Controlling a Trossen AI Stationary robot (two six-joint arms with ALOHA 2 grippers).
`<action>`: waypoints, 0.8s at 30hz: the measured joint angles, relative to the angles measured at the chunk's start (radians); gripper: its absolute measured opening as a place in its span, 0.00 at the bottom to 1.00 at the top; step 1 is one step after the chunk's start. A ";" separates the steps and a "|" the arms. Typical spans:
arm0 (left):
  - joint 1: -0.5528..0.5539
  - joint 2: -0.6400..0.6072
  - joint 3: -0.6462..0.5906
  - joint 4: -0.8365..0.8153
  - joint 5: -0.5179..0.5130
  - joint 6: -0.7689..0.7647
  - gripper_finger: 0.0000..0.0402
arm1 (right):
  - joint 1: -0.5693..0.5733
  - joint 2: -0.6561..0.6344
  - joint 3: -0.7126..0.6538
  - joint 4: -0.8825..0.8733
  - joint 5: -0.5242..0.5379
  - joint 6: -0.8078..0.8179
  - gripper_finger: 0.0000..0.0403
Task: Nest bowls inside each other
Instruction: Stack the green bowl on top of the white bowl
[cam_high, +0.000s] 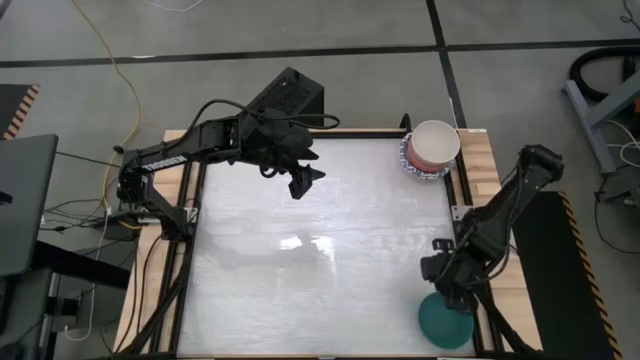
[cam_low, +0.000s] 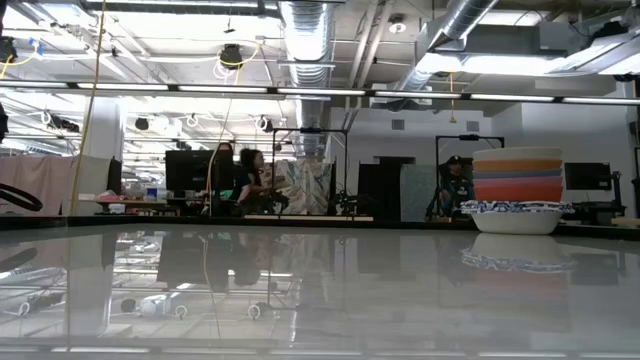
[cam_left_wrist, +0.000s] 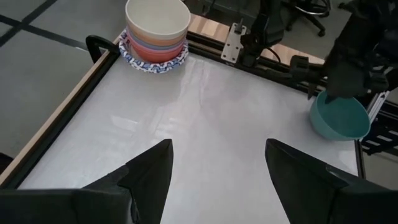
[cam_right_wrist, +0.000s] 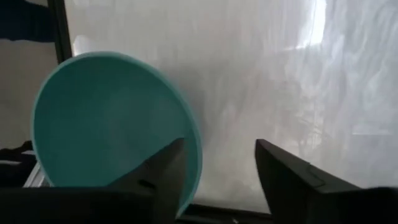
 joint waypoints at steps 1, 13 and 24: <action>0.000 0.000 0.000 0.000 0.000 0.000 0.61 | 0.000 0.011 0.000 0.008 -0.002 0.002 0.54; 0.000 0.000 0.000 -0.005 0.001 -0.010 0.61 | 0.003 0.116 0.000 0.052 0.000 -0.078 0.60; 0.000 0.000 0.000 -0.016 0.001 -0.015 0.61 | 0.066 0.222 0.000 0.108 0.000 -0.096 0.59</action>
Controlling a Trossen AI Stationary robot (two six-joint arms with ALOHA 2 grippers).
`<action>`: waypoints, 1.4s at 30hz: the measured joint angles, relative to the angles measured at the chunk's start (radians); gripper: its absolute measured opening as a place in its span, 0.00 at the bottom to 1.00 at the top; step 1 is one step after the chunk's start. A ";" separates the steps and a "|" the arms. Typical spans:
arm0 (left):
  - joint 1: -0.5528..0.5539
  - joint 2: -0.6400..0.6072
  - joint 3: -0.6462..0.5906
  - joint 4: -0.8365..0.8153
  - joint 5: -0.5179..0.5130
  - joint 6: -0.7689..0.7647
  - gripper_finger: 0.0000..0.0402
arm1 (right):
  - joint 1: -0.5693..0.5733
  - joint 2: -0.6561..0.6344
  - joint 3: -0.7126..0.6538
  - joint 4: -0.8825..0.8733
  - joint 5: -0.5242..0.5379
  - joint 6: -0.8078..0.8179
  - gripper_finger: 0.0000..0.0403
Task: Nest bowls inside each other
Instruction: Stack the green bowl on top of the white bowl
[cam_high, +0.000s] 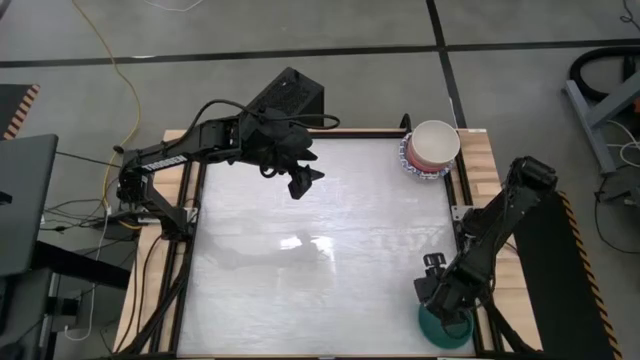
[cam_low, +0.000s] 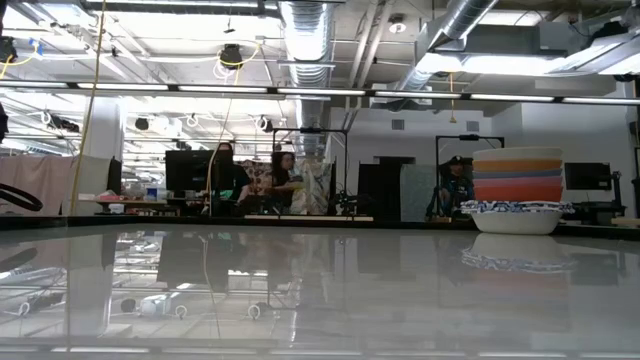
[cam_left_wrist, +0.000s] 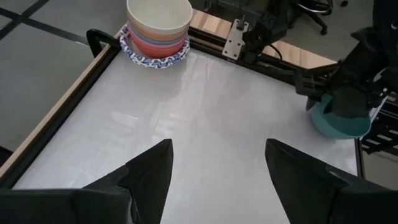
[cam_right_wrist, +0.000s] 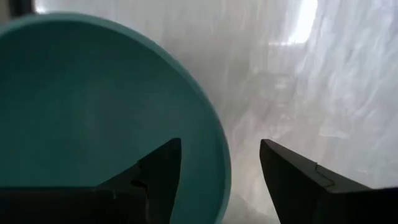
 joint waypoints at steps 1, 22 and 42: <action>0.000 0.000 0.000 0.000 0.000 0.000 0.61 | 0.003 0.012 0.000 0.002 0.000 0.000 0.59; 0.000 0.000 0.000 -0.006 0.000 -0.004 0.61 | 0.007 0.192 0.003 0.075 -0.029 -0.030 0.13; 0.014 -0.041 0.000 -0.156 0.010 0.228 0.61 | -0.159 0.197 0.001 0.149 -0.142 0.114 0.02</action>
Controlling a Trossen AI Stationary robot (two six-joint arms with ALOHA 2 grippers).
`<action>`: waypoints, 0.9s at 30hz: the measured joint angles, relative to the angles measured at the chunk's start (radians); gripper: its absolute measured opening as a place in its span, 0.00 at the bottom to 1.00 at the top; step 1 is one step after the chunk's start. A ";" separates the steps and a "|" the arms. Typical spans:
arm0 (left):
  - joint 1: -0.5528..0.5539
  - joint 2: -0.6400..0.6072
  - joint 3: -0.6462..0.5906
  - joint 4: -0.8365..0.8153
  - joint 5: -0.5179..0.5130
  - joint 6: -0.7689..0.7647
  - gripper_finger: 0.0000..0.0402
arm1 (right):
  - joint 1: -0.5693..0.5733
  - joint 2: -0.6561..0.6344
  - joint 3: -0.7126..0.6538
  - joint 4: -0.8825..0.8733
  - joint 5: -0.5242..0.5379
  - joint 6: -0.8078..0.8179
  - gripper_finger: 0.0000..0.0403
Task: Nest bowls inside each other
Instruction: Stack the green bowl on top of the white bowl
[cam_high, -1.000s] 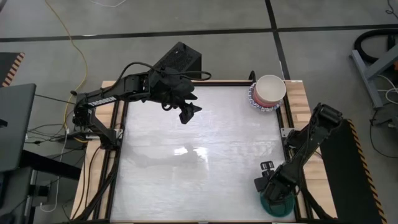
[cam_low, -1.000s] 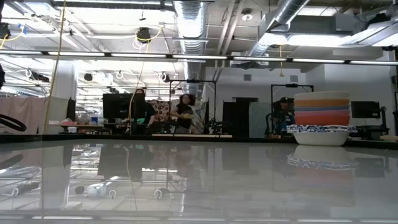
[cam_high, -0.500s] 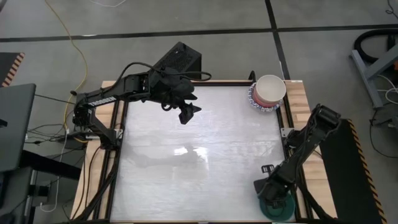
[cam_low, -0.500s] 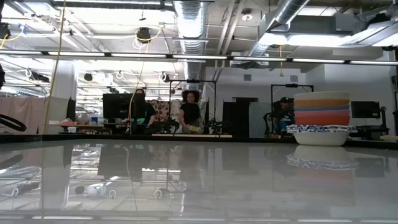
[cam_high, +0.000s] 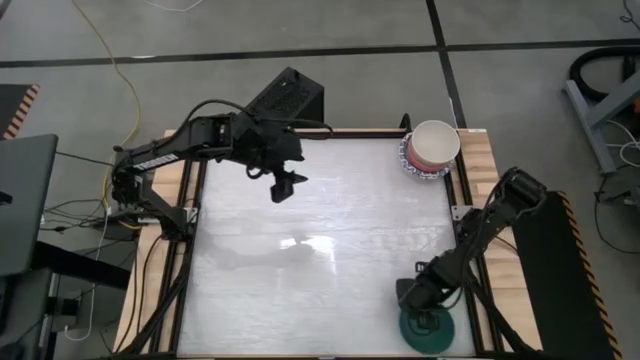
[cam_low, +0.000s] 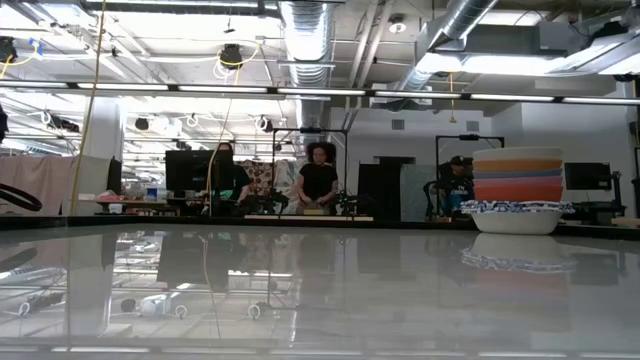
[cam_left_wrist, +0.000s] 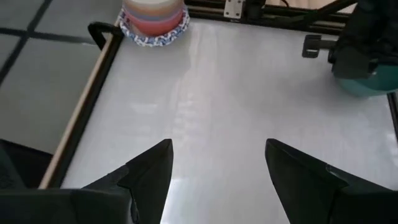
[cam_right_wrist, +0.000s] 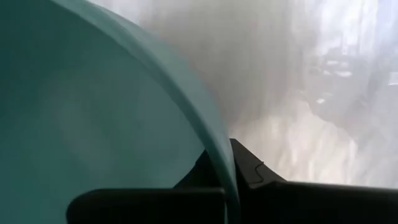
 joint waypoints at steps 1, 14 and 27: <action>0.004 -0.009 0.000 -0.005 0.003 0.014 0.61 | -0.018 0.000 0.000 0.010 0.002 0.004 0.02; 0.072 -0.169 0.000 -0.043 0.007 0.078 0.61 | -0.284 -0.055 0.085 0.012 0.016 -0.057 0.02; 0.082 -0.253 0.000 -0.057 -0.081 0.124 0.61 | -0.586 -0.057 0.219 -0.172 0.009 0.066 0.02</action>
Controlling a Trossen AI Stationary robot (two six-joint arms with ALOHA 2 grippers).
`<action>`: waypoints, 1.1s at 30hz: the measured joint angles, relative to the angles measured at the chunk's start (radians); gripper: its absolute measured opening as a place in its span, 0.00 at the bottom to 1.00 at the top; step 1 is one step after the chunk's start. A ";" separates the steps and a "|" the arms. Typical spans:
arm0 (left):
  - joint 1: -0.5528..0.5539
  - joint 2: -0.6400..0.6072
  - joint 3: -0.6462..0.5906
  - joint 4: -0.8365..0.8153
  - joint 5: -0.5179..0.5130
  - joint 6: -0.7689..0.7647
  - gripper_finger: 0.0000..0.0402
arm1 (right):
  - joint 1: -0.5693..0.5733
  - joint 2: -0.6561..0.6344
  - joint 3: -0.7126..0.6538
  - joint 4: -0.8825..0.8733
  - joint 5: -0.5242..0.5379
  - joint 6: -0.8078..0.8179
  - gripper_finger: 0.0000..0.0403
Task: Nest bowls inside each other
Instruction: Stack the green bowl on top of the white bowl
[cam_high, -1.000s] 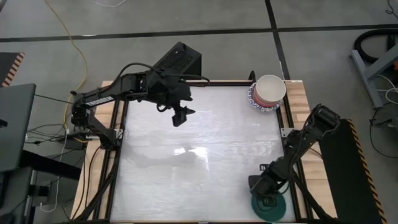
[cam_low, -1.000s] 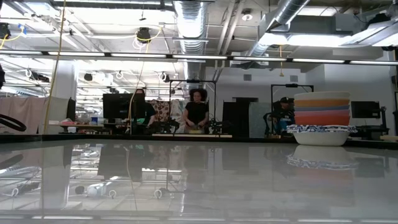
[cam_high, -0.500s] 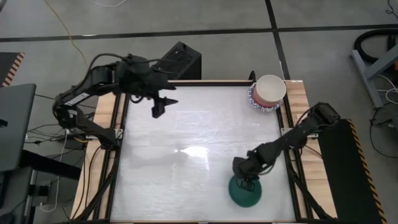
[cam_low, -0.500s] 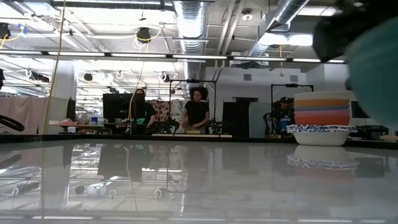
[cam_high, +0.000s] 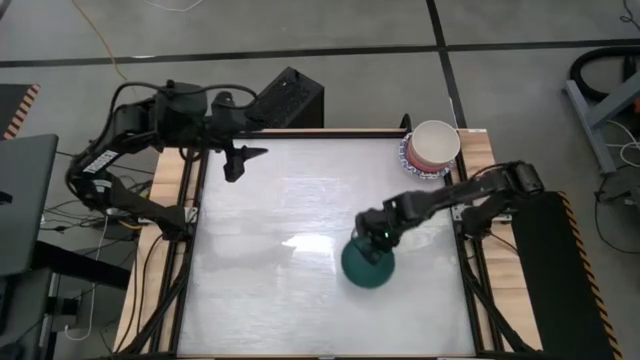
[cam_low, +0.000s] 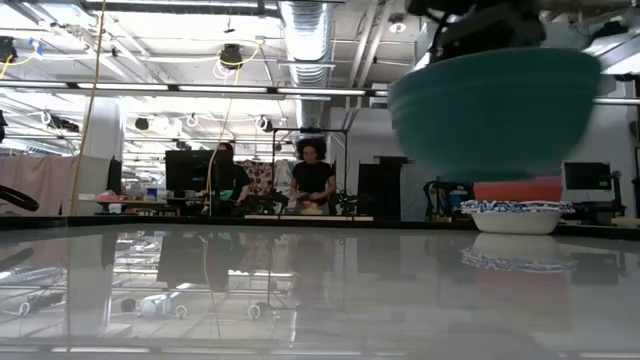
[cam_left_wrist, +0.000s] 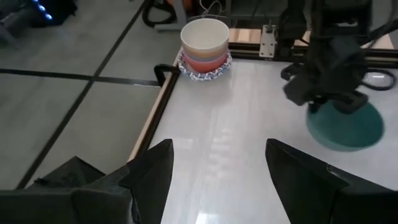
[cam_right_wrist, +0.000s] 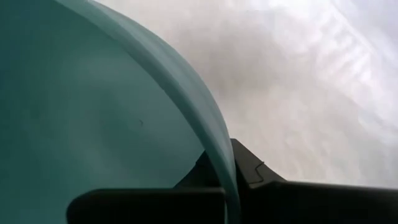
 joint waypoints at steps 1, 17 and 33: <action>0.000 -0.003 0.000 0.000 -0.001 0.002 0.61 | -0.024 0.000 0.012 -0.024 0.000 0.025 0.02; 0.000 -0.010 0.000 -0.003 0.036 0.056 0.61 | -0.383 -0.003 0.270 -0.340 0.053 -0.143 0.02; 0.000 -0.040 -0.001 -0.022 0.048 0.042 0.61 | -0.883 -0.199 0.272 -0.366 0.152 -0.269 0.02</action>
